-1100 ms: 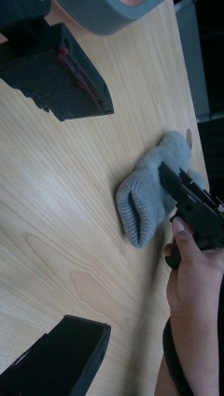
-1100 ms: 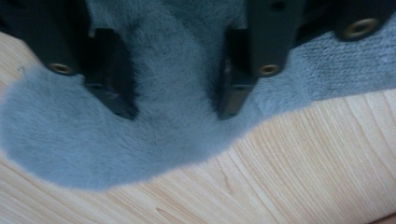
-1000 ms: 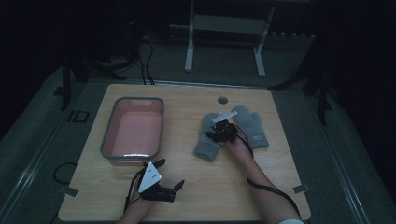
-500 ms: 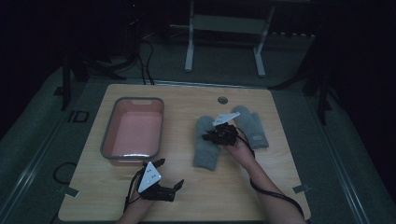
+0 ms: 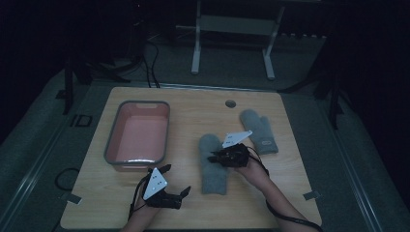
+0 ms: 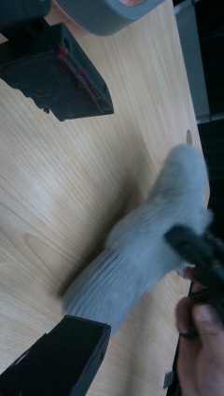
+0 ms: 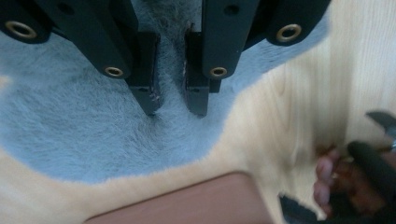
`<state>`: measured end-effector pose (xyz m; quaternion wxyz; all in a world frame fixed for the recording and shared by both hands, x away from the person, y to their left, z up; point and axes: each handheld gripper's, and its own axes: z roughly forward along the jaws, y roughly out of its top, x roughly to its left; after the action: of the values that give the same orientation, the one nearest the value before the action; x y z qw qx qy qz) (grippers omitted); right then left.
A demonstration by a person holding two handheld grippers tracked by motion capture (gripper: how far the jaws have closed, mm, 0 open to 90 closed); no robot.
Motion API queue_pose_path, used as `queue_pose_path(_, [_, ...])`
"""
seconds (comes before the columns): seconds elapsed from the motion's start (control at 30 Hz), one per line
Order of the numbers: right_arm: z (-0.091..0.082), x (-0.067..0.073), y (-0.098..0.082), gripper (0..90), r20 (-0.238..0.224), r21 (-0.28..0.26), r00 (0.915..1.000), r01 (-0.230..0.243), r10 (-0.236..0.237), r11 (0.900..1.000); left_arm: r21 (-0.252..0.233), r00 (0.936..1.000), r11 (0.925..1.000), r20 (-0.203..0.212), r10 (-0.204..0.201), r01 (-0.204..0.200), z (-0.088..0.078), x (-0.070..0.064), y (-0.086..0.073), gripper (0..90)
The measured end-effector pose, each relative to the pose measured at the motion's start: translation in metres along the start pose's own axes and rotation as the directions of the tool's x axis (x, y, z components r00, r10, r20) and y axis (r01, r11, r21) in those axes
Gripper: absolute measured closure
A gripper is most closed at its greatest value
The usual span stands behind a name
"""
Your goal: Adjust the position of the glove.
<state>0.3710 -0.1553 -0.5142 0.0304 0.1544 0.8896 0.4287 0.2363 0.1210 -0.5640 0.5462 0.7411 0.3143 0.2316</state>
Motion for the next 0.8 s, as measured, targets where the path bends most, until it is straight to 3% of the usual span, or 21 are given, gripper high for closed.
queue_pose_path(0.1, [0.010,-0.001,-0.009,79.3,-0.011,0.030,0.9999,-0.002,0.002,1.000,-0.001,1.0000,1.0000,-0.001,-0.003,0.003,0.000,0.000,0.000,0.1])
queue_pose_path(0.23, [0.021,-0.007,-0.019,77.1,0.010,0.071,0.9998,-0.017,0.016,0.997,0.000,1.0000,1.0000,0.000,-0.002,0.002,0.000,0.001,0.000,0.1])
queue_pose_path(0.33, [0.024,-0.010,-0.022,73.2,0.006,0.072,0.9997,-0.025,0.025,0.997,-0.001,1.0000,1.0000,0.000,-0.003,0.003,0.000,0.000,0.000,0.1])
queue_pose_path(0.43, [0.026,-0.014,-0.024,54.0,0.013,0.069,0.9985,-0.054,0.053,0.996,0.000,1.0000,1.0000,0.002,-0.003,0.003,0.000,0.001,0.000,0.1])
queue_pose_path(0.6, [0.018,-0.010,-0.018,41.9,0.034,0.066,0.9991,-0.028,0.025,0.997,0.000,1.0000,1.0000,0.003,-0.003,0.003,0.000,0.001,0.000,0.1])
queue_pose_path(0.67, [0.012,-0.010,-0.015,40.1,0.049,0.054,0.9984,-0.032,0.029,0.998,0.001,1.0000,1.0000,0.003,-0.003,0.003,0.000,0.000,0.000,0.1])
queue_pose_path(0.8, [-0.005,-0.012,-0.009,27.8,0.096,0.019,0.9943,-0.049,0.047,0.999,0.001,1.0000,1.0000,0.003,-0.004,0.004,0.000,0.000,0.000,0.1])
